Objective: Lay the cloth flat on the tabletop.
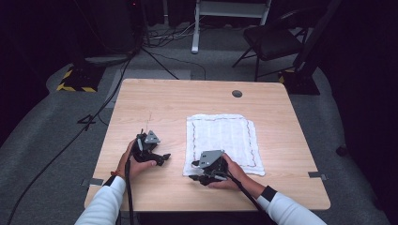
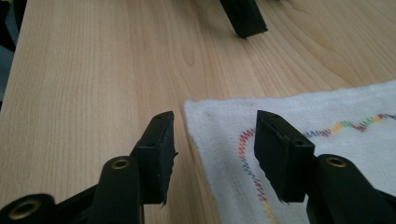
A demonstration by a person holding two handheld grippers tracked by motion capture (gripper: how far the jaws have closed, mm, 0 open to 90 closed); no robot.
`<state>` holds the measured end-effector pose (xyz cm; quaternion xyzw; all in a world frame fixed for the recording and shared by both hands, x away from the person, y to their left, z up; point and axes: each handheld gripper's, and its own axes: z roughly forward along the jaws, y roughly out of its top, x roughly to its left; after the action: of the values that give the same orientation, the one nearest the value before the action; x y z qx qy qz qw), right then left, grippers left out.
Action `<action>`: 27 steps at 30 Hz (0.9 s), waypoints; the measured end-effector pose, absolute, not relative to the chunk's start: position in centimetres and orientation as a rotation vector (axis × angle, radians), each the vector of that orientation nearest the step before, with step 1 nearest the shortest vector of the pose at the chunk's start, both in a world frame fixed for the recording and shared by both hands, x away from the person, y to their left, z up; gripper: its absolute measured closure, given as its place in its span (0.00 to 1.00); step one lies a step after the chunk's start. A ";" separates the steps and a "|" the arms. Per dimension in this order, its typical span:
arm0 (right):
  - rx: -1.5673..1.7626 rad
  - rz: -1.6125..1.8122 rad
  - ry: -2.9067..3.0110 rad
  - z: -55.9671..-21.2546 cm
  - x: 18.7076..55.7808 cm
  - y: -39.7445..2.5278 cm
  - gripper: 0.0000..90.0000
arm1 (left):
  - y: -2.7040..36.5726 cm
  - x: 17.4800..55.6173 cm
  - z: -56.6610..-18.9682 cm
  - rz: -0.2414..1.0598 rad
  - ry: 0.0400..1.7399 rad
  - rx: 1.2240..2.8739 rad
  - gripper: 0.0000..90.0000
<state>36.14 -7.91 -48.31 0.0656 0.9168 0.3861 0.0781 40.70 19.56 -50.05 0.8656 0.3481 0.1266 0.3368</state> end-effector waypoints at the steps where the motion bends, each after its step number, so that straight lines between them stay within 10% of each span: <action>1: 0.189 1.151 2.749 -48.4 36.1 -7.6 0.54 | 19.6 40.7 -50.1 0.330 0.909 2.255 0.20; 14: 0.237 1.124 2.760 -49.5 36.4 -6.1 0.58 | 19.5 40.8 -50.3 0.337 0.923 2.229 0.15; 27: 0.319 1.094 2.723 -49.4 36.9 -6.2 0.93 | 17.6 43.4 -50.0 0.355 0.994 2.222 0.17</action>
<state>36.92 -6.16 -49.37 0.1077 0.9183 0.3691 0.0947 43.36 17.65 -49.95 0.8514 0.3807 0.1360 0.3342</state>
